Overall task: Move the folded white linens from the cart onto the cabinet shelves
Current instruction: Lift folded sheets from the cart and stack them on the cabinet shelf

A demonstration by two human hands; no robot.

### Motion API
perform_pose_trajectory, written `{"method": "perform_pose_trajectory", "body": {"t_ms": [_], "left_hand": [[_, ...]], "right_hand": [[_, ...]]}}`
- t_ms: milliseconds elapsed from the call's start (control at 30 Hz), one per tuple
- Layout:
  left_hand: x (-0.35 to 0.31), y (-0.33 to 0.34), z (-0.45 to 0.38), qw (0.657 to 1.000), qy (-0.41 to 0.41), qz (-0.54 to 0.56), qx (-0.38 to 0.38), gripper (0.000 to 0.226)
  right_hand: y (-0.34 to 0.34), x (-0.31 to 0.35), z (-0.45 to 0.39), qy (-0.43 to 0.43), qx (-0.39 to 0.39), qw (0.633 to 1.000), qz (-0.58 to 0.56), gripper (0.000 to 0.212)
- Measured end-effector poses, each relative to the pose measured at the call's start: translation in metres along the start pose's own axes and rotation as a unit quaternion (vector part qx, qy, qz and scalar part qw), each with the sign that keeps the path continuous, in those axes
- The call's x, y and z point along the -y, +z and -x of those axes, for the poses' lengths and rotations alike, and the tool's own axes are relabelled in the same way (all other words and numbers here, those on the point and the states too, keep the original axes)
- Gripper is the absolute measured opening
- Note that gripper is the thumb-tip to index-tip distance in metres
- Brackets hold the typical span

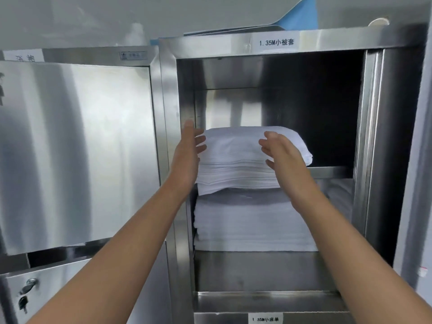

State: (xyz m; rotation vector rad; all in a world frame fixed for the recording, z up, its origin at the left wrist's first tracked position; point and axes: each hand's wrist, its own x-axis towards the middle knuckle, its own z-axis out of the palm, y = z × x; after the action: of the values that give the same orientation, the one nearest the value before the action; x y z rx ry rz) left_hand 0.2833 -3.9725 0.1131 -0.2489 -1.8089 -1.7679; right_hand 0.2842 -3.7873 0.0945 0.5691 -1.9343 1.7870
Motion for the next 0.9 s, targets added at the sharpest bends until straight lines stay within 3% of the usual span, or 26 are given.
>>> {"method": "perform_pose_trajectory", "body": {"t_ms": [100,233,333,567,667,767,900], "left_hand": [[0.008,0.004,-0.029,1.0,0.022,-0.006,0.019,0.058],[0.023,0.004,-0.059,0.997,0.05,-0.053,0.034,0.062],[0.029,0.002,-0.076,0.988,0.093,-0.112,0.044,0.051],[0.029,0.017,-0.125,0.92,0.218,-0.324,0.04,0.068],[0.03,0.032,-0.149,0.885,0.215,-0.413,0.022,0.054],[0.036,0.047,-0.173,0.88,0.173,-0.443,-0.005,0.053],[0.044,0.064,-0.203,0.857,0.155,-0.49,-0.023,0.053]], "right_hand": [[0.0,-0.004,-0.02,-0.017,-0.031,0.999,0.028,0.014],[-0.002,-0.013,-0.044,-0.032,-0.054,0.993,0.095,0.043],[-0.006,-0.022,-0.061,-0.045,-0.057,0.989,0.131,0.049],[-0.029,-0.039,-0.112,-0.065,-0.041,0.954,0.291,0.056],[-0.033,-0.046,-0.135,-0.051,-0.036,0.937,0.344,0.059],[-0.036,-0.05,-0.154,-0.044,-0.023,0.916,0.398,0.062],[-0.043,-0.058,-0.183,-0.007,-0.023,0.914,0.404,0.067]]}}
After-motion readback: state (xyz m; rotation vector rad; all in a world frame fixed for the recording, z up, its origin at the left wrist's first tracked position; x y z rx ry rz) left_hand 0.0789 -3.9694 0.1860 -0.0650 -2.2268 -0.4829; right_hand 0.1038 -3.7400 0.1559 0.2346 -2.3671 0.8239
